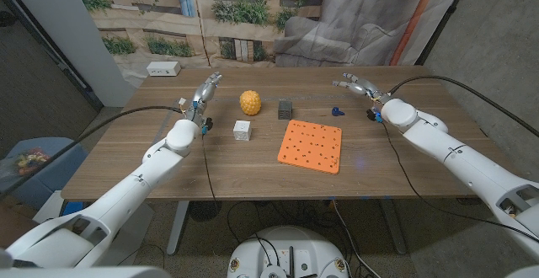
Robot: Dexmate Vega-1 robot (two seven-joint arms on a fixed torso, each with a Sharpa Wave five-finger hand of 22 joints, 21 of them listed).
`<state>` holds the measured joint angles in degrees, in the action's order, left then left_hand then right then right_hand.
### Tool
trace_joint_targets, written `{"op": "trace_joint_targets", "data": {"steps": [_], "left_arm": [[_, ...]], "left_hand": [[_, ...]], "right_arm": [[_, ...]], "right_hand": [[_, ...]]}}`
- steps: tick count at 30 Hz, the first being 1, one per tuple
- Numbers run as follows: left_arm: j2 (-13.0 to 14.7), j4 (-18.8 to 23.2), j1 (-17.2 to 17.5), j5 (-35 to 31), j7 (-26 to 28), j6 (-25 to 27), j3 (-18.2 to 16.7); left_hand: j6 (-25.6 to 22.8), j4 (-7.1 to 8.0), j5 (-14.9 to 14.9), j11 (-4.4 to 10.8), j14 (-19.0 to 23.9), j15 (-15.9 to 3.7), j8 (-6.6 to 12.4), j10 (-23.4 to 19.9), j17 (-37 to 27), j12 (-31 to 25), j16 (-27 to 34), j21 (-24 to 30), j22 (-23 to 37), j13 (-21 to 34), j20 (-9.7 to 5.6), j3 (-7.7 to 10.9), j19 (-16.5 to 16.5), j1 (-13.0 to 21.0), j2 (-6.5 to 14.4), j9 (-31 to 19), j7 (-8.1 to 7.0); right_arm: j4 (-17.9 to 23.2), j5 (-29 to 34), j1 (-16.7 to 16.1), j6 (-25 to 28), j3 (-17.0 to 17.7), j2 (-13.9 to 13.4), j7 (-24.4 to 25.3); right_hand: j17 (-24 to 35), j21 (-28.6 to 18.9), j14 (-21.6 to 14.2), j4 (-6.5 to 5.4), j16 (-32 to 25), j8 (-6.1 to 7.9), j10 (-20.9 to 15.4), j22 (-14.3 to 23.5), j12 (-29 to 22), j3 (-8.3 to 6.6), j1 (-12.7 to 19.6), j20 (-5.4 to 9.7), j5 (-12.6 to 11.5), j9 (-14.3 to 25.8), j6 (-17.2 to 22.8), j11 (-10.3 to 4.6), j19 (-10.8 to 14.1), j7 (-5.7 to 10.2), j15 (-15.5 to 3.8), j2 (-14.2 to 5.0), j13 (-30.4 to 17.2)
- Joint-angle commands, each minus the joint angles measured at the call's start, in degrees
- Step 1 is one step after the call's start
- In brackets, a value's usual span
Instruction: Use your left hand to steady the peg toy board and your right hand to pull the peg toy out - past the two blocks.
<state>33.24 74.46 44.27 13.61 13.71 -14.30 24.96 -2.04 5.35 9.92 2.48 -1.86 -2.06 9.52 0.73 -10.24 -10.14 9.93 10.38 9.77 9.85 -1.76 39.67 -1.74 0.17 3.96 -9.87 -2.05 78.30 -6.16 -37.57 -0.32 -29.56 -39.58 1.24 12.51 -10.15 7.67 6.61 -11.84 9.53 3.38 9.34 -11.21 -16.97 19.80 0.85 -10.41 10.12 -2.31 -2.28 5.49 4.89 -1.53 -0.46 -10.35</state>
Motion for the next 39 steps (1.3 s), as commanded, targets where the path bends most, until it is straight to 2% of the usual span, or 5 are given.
{"op": "trace_joint_targets", "data": {"steps": [1, 11, 22, 36, 39], "left_arm": [[-1.8, -7.5, -2.5, 4.6, -6.2, -6.1, 0.6], [-3.2, -13.8, -3.9, 8.6, -13.5, -12.1, 0.9], [-6.2, -18.3, -4.2, 14.3, -18.3, -15.9, -0.4], [-9.0, -20.8, -3.6, 18.7, -20.8, -16.9, -1.5], [-11.3, -26.0, -5.3, 21.2, -24.4, -17.6, -1.9]], "left_hand": [[2.8, 2.91, 0.7, 0.1, -2.8, -1.42, -0.07, 2.5, -0.1, 0.2, -0.2, -0.1, 0.2, 0.0, -7.7, -1.33, 2.5, -0.9, 4.5, 0.1, -0.21], [8.8, 4.75, 1.3, -0.81, -8.7, -0.8, -0.04, 8.9, 0.2, 0.3, -0.3, -0.6, 0.1, 0.0, -8.05, -2.92, 10.0, -0.5, 5.7, 0.3, 0.76], [9.6, 4.53, 1.0, -3.12, -11.0, 1.66, 0.5, 11.4, 0.3, -0.1, -0.1, -0.2, 0.0, -0.1, -8.85, -3.76, 13.0, -0.4, 5.4, 0.4, 4.38], [11.7, 4.79, 0.8, -4.08, -14.9, 2.45, 0.12, 14.8, 0.1, 0.1, -0.1, -0.3, 0.1, 0.0, -9.87, -9.26, 16.6, -1.3, 0.8, 0.4, 5.26], [11.8, 4.69, 0.8, -4.15, -14.8, 2.62, 0.15, 14.7, 0.1, 0.0, 0.0, -0.2, 0.1, 0.0, -9.87, -9.5, 16.7, -1.3, 0.7, 0.4, 5.16]], "right_arm": [[-2.9, -10.8, -4.1, -9.0, 4.1, 2.6, 2.0], [-6.5, -22.3, -6.2, -16.8, 7.5, 7.4, -2.3], [-11.6, -31.6, -7.6, -22.9, 10.1, 12.0, -8.3], [-22.5, -39.9, -5.2, -28.1, 12.5, 18.1, -18.1], [-23.5, -39.2, -5.0, -29.2, 12.3, 18.7, -17.4]], "right_hand": [[0.1, 0.2, 0.5, -0.63, 0.1, 0.06, 0.6, 0.2, 0.1, -0.07, -0.5, 0.22, -0.6, 0.1, -1.0, -0.02, -0.6, 0.13, 0.07, -0.7, -0.1], [0.4, 0.3, 1.6, -3.59, 0.0, 0.56, 0.4, 0.3, 0.4, 1.51, -6.4, 1.04, 0.4, -0.1, -2.0, 0.41, -4.1, -1.3, 0.34, -2.5, 0.1], [0.6, -0.2, 3.2, -6.49, 0.1, 0.79, 0.9, 0.3, 0.7, 4.17, -13.6, 2.77, 0.0, -0.3, -2.8, 3.06, -6.8, -8.34, 0.82, -2.62, 0.3], [0.7, -0.4, 3.8, -7.76, 0.1, 0.9, 0.9, 0.3, 0.6, 5.25, -16.3, 3.33, -0.5, -0.3, -2.5, 4.06, -7.2, -9.97, 1.25, -2.6, 0.3], [0.7, -0.4, 3.8, -7.98, 0.0, 0.95, 0.9, 0.3, 0.6, 5.41, -16.7, 3.54, -0.5, -0.3, -2.4, 4.16, -7.3, -9.88, 1.08, -2.63, 0.3]]}}
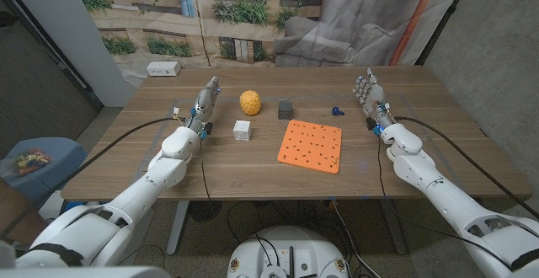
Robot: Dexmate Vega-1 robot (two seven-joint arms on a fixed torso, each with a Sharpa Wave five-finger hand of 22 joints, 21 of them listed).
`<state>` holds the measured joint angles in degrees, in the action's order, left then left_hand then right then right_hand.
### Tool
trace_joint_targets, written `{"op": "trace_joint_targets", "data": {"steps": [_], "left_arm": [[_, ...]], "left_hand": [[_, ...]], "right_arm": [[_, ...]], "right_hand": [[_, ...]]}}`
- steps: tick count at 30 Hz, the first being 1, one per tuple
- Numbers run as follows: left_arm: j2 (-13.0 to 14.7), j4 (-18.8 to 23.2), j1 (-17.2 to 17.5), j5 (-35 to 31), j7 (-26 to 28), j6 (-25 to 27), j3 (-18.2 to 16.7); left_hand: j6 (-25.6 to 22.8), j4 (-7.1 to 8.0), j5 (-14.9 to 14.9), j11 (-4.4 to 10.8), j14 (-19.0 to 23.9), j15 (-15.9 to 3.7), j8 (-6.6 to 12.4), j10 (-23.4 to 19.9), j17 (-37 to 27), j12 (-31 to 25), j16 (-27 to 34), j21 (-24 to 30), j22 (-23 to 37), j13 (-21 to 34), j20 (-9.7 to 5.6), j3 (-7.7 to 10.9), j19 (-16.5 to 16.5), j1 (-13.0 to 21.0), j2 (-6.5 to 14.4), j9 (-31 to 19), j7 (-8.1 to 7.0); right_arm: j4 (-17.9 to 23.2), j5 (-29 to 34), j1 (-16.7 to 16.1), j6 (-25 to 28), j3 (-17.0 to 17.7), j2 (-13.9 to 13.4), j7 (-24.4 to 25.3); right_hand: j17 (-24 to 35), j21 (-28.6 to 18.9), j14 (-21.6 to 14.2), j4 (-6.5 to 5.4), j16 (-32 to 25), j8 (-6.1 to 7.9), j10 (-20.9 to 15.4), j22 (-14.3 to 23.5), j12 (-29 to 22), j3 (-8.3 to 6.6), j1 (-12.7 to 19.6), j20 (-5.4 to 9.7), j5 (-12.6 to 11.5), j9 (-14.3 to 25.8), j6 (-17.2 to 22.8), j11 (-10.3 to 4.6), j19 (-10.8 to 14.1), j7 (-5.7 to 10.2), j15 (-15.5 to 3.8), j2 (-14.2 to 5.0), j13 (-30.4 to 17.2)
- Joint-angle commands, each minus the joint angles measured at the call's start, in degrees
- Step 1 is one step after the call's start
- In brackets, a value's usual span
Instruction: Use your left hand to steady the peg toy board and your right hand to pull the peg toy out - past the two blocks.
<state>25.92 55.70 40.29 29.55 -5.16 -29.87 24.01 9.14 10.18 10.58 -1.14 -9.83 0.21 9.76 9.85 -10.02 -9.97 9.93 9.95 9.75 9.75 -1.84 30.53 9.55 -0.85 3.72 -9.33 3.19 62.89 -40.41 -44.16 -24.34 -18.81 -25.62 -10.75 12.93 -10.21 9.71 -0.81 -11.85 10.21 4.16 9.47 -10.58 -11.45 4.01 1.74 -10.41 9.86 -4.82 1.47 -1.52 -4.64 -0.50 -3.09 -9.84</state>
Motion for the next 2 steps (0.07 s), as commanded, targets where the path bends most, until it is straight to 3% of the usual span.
{"op": "trace_joint_targets", "data": {"steps": [1, 2], "left_arm": [[-5.3, -10.6, -2.5, 6.8, -8.2, -3.1, -1.4], [-6.2, -12.7, -3.2, 7.1, -8.7, -4.0, -1.6]], "left_hand": [[0.7, -0.18, 0.1, -0.48, -6.7, 0.38, -0.07, 5.4, -0.1, -0.3, 0.0, 0.2, 0.1, 0.1, -9.72, -0.45, 5.4, -0.2, 0.9, -0.2, -0.09], [0.6, -0.24, 0.1, -0.58, -6.5, 0.4, 0.02, 5.1, 0.0, -0.4, 0.1, 0.3, 0.1, 0.1, -9.59, -0.59, 5.4, -0.1, 0.8, -0.2, -0.02]], "right_arm": [[-7.5, -3.9, 1.5, -4.7, 1.2, 4.2, -4.4], [-6.7, -3.1, 1.3, -4.0, 0.8, 3.7, -3.2]], "right_hand": [[0.3, -0.3, 1.8, -0.67, 0.0, 0.28, 0.1, 0.2, 0.0, -0.03, -1.2, 2.71, -0.6, 0.0, 0.2, 0.5, -0.3, -0.34, -0.02, -0.02, -0.2], [0.3, -0.4, 1.8, -0.75, 0.0, 0.26, 0.1, 0.2, 0.0, 0.03, -1.3, 2.83, -0.6, 0.0, 0.1, 0.48, -0.3, -0.25, 0.0, -0.03, -0.2]]}}
